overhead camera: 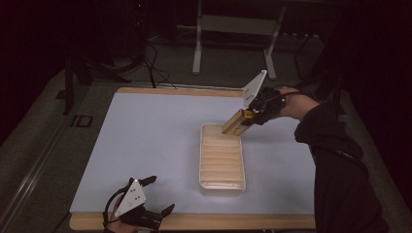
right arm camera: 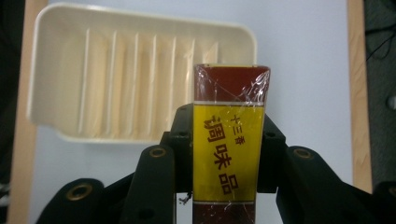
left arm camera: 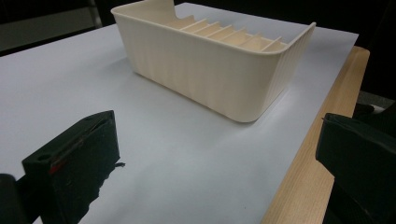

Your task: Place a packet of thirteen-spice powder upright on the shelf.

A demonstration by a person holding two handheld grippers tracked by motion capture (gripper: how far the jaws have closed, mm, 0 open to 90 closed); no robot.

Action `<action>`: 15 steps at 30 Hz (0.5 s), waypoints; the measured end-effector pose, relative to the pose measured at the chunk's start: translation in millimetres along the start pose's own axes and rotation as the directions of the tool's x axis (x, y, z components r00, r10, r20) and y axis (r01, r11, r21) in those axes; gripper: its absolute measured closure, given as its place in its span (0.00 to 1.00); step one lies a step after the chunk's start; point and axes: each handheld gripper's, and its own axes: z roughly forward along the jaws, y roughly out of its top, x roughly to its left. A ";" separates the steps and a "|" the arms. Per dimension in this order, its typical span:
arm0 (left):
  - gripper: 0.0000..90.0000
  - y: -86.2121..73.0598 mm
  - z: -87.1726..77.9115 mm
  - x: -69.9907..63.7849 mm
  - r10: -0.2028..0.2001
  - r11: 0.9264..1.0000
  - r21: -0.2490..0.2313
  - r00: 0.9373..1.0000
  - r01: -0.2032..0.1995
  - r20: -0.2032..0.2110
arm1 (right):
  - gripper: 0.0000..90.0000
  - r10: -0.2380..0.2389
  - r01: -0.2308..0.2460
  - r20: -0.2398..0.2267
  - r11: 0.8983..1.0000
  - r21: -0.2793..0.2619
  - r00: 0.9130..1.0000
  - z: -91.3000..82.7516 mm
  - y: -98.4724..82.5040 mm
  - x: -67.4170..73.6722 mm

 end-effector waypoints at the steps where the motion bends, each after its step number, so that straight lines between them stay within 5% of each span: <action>1: 0.00 -0.1 -0.1 0.0 0.000 1.000 -0.001 1.000 0.000 0.001 | 0.75 -0.007 0.007 0.006 1.000 -0.011 1.000 2.2 1.0 -1.8; 15: 0.00 -1.6 -2.9 -0.1 -0.006 1.000 0.002 1.000 0.006 -0.002 | 0.75 -0.044 0.043 -0.012 0.997 -0.070 0.999 46.1 -10.0 -20.2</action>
